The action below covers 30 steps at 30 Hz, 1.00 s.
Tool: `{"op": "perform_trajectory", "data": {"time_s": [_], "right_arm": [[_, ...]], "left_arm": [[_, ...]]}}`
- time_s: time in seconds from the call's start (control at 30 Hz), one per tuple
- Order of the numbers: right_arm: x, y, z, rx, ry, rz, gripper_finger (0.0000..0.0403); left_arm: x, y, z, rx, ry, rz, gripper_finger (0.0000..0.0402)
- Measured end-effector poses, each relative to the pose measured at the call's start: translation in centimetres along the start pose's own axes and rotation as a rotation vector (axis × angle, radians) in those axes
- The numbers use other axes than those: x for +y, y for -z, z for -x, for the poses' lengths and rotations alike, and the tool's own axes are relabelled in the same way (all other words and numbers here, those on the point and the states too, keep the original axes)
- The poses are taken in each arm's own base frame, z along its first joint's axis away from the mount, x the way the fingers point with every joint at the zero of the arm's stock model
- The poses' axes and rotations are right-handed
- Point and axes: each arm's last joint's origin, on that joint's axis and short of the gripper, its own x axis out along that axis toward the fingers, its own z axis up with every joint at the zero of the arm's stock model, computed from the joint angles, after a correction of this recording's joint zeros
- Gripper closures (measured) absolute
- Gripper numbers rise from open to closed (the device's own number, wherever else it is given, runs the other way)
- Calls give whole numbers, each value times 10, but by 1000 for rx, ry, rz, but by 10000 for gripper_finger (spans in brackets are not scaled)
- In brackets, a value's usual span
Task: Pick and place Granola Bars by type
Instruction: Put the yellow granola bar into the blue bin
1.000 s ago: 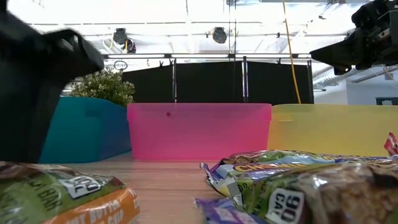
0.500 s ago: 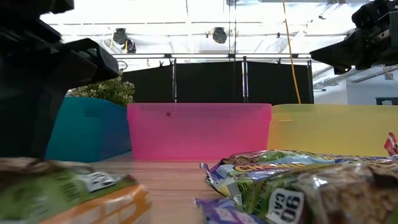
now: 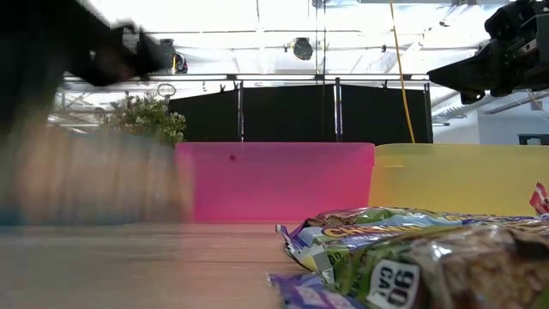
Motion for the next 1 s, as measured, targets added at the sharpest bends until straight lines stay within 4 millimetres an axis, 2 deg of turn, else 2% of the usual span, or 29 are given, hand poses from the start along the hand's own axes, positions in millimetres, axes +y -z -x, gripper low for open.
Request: {"op": "perform_trajectory", "data": {"time_s": [0.13,0.33,0.47,0.53,0.7,1.0], "right_arm": [[0,1,0,6,-1,4,403],[0,1,0,7,-2,13,403],[0,1,0,6,-3,12,403],[0,1,0,7,-3,12,403],[0,1,0,6,-3,11,403],[0,1,0,6,-3,7,403]], "left_arm": [[8,5,41,-18,-60,9,332],[34,31,121,-30,-268,17,351],[50,45,159,-92,-400,21,341],[57,54,170,-113,-442,42,333],[79,83,163,-77,-466,146,328],[104,146,97,-48,-350,234,326]]}}
